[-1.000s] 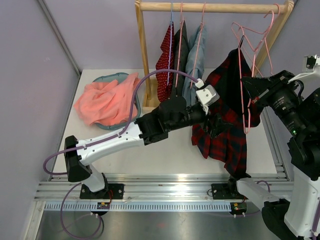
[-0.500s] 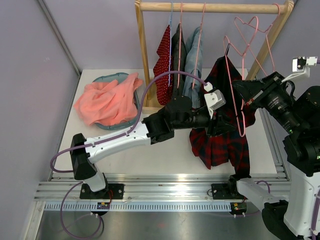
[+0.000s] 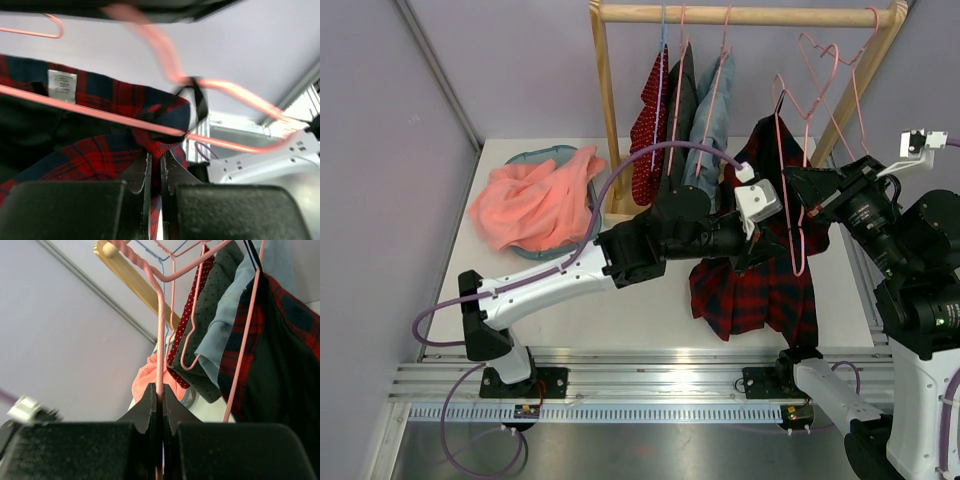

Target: Remove the skirt from the hanger

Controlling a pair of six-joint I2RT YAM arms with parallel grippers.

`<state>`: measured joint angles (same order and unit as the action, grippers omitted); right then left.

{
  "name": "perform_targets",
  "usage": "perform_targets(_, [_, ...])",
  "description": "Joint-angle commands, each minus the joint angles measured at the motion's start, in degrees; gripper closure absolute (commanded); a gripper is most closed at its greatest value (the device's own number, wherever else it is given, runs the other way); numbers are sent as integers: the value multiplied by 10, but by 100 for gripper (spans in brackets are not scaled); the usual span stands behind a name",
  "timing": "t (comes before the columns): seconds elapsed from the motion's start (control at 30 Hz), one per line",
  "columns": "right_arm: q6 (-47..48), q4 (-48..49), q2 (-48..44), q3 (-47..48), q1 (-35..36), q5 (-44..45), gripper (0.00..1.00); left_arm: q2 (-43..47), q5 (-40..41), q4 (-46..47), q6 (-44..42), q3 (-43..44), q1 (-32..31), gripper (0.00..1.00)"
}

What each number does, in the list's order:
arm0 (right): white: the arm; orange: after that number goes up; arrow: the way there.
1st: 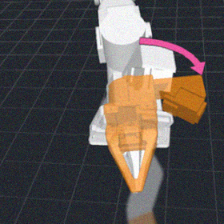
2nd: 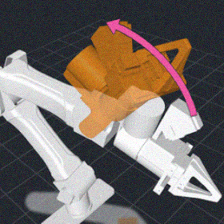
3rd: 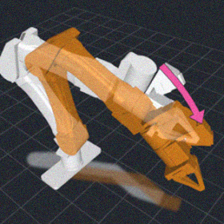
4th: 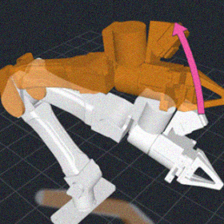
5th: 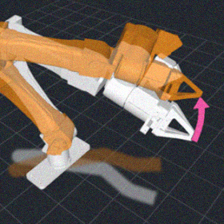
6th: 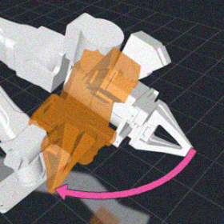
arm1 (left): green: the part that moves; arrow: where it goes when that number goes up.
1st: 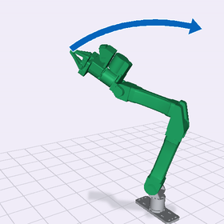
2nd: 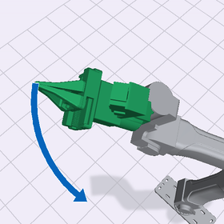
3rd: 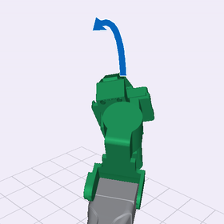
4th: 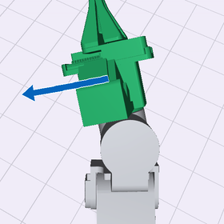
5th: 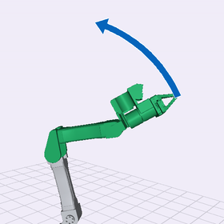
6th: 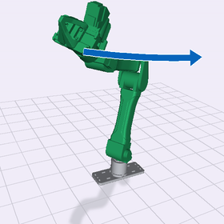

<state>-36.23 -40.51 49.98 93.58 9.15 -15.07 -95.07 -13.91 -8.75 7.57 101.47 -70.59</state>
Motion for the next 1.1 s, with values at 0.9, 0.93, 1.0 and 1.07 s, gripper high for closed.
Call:
perform_targets(0.9, [5,118,-34,88,3,-146,100,199,386,-291,-140,-73,-158,100])
perform_targets(0.93, [-2,120,-37,92,3,-195,100,223,405,-316,-145,-73,-149,100])
perform_targets(1.0, [-29,160,-55,85,4,-256,100,243,463,-333,-159,-62,-124,100])
perform_targets(1.07, [-60,206,-77,50,4,-339,100,280,496,-341,-172,-51,-105,100])
